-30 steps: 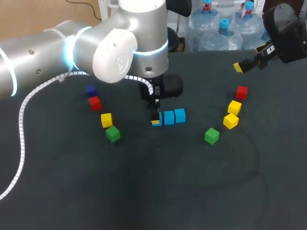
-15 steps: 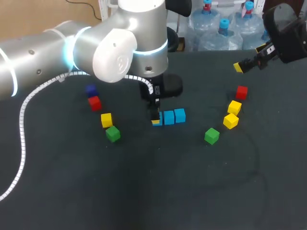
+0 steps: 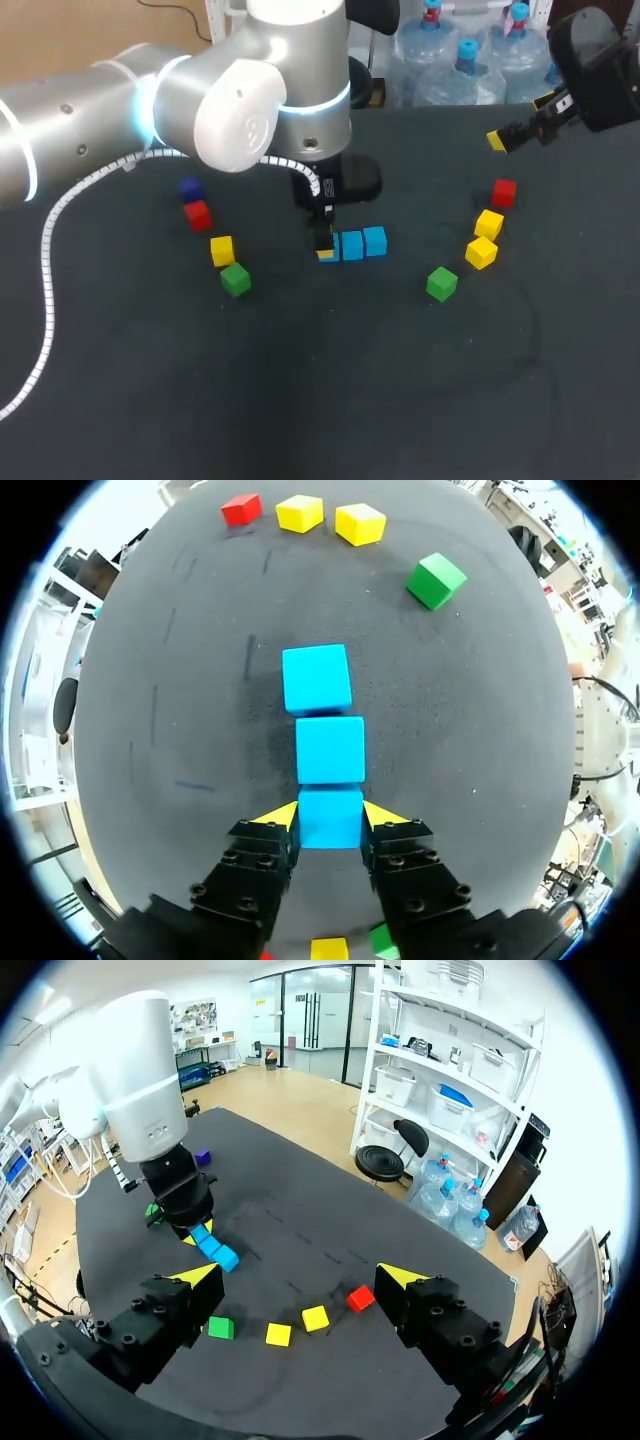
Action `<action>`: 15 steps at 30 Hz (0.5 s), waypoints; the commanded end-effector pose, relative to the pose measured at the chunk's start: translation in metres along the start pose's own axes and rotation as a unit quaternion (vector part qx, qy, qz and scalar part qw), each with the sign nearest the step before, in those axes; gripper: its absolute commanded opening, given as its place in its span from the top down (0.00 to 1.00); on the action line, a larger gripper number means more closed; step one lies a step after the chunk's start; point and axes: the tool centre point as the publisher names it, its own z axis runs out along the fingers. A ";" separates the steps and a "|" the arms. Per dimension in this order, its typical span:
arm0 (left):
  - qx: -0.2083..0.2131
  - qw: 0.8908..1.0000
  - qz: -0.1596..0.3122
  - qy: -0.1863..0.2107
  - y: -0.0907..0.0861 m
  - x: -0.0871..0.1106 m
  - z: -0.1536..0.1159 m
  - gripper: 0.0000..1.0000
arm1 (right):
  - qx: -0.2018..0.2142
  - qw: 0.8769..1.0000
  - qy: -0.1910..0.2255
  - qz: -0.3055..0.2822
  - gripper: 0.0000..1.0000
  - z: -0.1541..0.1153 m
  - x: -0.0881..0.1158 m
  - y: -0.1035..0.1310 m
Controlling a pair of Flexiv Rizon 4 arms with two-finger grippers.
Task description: Place the blue cubes, place green cubes on the blue cubes, place the yellow cubes on the green cubes, then place the red cubes on the yellow cubes, and place purple cube on the red cubes.
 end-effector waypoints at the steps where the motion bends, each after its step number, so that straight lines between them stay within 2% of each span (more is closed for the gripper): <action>1: 0.003 1.000 0.002 0.001 0.001 0.000 0.002 1.00 | 0.006 1.000 -0.002 0.001 0.00 0.001 0.001 0.002; 2: 0.005 1.000 0.002 0.001 0.001 0.000 0.003 0.96 | 0.006 1.000 -0.002 0.001 0.00 0.001 0.001 0.002; 5: 0.007 1.000 0.003 0.002 0.001 0.000 0.004 0.47 | 0.006 1.000 -0.002 0.001 0.00 0.001 0.001 0.002; 6: 0.007 1.000 0.003 0.003 0.001 0.000 0.004 0.18 | 0.006 1.000 -0.002 0.001 0.00 0.001 0.001 0.002; 7: 0.008 1.000 0.003 0.003 0.001 0.000 0.004 0.00 | 0.006 1.000 -0.002 0.001 0.00 0.001 0.001 0.002; 15: 0.009 1.000 0.002 0.004 0.001 0.000 0.004 0.00 | 0.006 1.000 -0.002 0.001 0.00 0.001 0.001 0.002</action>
